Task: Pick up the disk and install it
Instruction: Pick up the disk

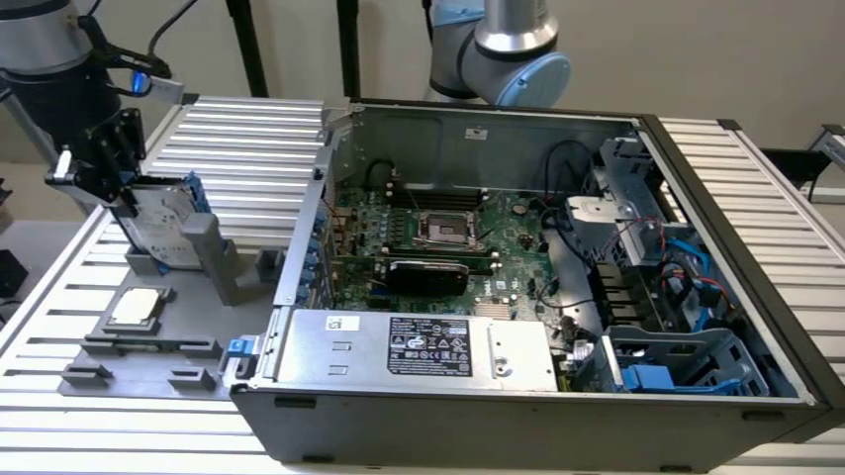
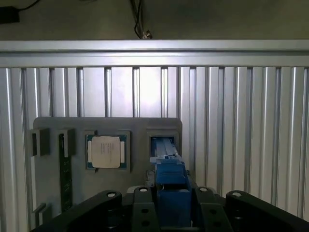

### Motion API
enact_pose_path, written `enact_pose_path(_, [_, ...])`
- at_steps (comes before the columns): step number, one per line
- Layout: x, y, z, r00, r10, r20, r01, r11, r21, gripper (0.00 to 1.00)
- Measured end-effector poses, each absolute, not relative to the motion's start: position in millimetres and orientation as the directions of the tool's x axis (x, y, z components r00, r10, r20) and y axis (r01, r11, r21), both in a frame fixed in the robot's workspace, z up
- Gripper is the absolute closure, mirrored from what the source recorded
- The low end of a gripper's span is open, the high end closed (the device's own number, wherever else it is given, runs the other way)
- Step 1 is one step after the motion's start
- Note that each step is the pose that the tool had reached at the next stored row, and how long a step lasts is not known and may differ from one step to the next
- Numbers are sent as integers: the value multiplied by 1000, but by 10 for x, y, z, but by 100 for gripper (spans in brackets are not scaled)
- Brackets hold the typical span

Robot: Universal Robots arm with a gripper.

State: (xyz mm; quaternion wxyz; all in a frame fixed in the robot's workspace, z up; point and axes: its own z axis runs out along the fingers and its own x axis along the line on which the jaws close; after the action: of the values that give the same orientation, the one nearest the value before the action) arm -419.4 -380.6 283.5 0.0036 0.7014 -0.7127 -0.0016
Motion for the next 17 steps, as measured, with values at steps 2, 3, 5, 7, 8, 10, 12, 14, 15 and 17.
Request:
enact_pose_path(2, [-4194,-3821,2835,-16,-1000,3,-1000,16,7,67])
enact_pose_path(3, [-4194,-3825,2835,-16,-1000,3,-1000,16,7,67])
enact_pose_path(5, [-4194,-3827,2835,-16,-1000,3,-1000,16,7,67])
enact_pose_path(7, [-4194,-3828,2835,-16,-1000,3,-1000,16,7,67])
enact_pose_path(8, [-4194,-3828,2835,-16,-1000,3,-1000,16,7,67])
enact_pose_path(10, [-4194,-3828,2835,-16,-1000,3,-1000,16,7,67])
enact_pose_path(12, [-4194,-3828,2835,-16,-1000,3,-1000,16,7,67])
enact_pose_path(14, [-4194,-3828,2835,-16,-1000,3,-1000,16,7,67])
enact_pose_path(15, [-4194,-3828,2835,-16,-1000,3,-1000,16,7,67])
enact_pose_path(17, [-4194,-3828,2835,-16,-1000,3,-1000,16,7,67])
